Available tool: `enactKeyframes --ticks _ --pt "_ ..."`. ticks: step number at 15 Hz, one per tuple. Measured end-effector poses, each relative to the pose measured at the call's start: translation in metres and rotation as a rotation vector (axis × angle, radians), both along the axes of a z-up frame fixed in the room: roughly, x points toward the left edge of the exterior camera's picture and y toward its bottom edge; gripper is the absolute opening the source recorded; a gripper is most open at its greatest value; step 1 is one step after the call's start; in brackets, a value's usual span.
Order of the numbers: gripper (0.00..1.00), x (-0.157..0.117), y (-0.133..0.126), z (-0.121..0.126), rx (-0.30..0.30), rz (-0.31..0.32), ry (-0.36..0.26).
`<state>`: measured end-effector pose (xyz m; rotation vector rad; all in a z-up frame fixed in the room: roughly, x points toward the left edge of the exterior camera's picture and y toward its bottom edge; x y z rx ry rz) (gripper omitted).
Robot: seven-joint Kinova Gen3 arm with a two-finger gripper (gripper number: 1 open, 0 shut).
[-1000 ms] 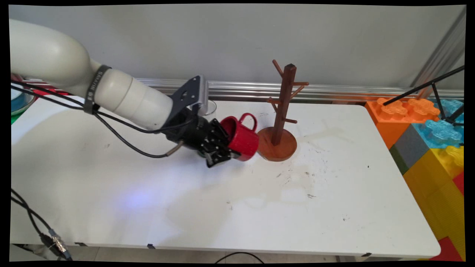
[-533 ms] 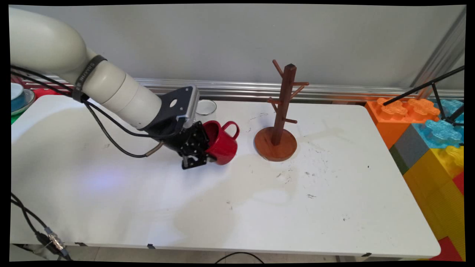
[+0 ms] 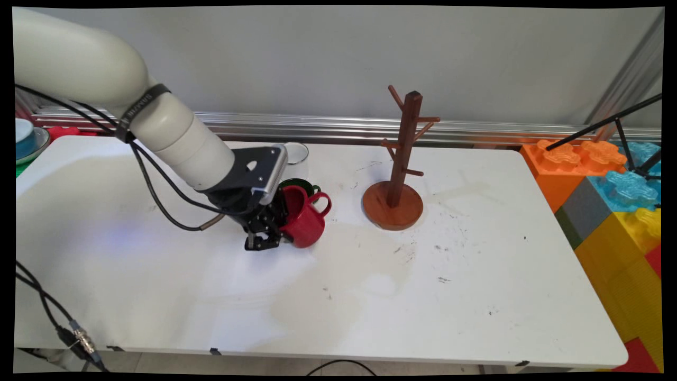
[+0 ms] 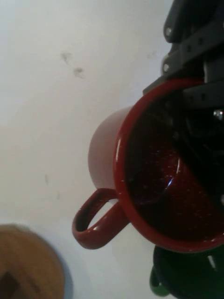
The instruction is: Place the picked object on the table
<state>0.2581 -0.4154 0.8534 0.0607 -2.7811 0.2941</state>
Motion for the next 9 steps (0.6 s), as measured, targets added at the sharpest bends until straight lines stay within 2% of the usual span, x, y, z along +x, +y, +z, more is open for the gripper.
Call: enactKeyframes --ticks 3,9 --pt "0.00 -0.007 -0.006 -0.011 0.015 -0.038 -0.046" --pt "0.00 -0.022 -0.015 -0.028 0.032 -0.078 -0.095"
